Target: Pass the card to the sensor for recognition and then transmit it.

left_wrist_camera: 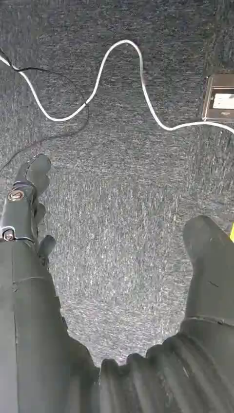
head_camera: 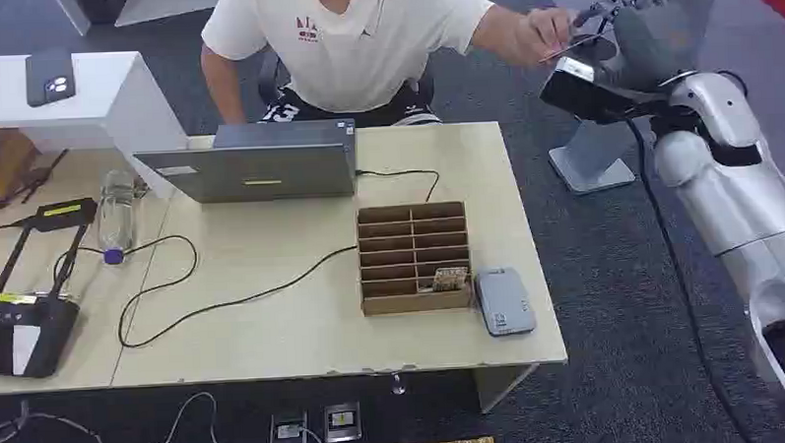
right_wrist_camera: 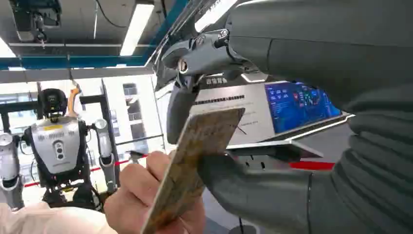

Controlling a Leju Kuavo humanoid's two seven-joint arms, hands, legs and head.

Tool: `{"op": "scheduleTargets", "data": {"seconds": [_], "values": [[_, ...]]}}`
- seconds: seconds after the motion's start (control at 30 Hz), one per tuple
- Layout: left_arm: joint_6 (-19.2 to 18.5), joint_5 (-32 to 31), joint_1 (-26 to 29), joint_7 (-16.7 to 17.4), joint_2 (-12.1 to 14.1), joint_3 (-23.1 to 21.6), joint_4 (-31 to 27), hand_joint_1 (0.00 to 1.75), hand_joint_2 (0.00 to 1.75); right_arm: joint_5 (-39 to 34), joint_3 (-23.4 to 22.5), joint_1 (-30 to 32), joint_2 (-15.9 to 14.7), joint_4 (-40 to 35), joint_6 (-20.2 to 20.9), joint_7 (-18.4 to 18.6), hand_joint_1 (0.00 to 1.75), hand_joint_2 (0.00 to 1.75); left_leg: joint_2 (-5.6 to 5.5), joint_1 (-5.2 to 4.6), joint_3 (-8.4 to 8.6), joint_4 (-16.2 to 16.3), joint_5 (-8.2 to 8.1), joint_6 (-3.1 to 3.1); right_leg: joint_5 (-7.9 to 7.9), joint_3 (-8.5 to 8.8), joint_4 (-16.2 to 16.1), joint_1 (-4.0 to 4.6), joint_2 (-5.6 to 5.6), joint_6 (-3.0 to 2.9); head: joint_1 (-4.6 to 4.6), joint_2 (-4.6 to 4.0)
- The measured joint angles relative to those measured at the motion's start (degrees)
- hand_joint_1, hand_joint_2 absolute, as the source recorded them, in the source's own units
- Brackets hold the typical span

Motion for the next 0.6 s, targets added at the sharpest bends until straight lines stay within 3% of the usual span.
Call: {"op": "scheduleTargets", "data": {"seconds": [0.6], "values": [[-0.6, -0.5, -0.3, 0.0, 0.5, -1.3, 0.0, 0.0, 1.75, -2.2, 0.1, 4.7, 0.0, -1.2, 4.0, 1.9, 1.75, 1.75, 0.0, 0.0, 0.01, 0.0, 0.0, 0.0, 0.0, 0.0, 0.0, 0.0, 0.0, 0.0, 0.02, 0.0]]}}
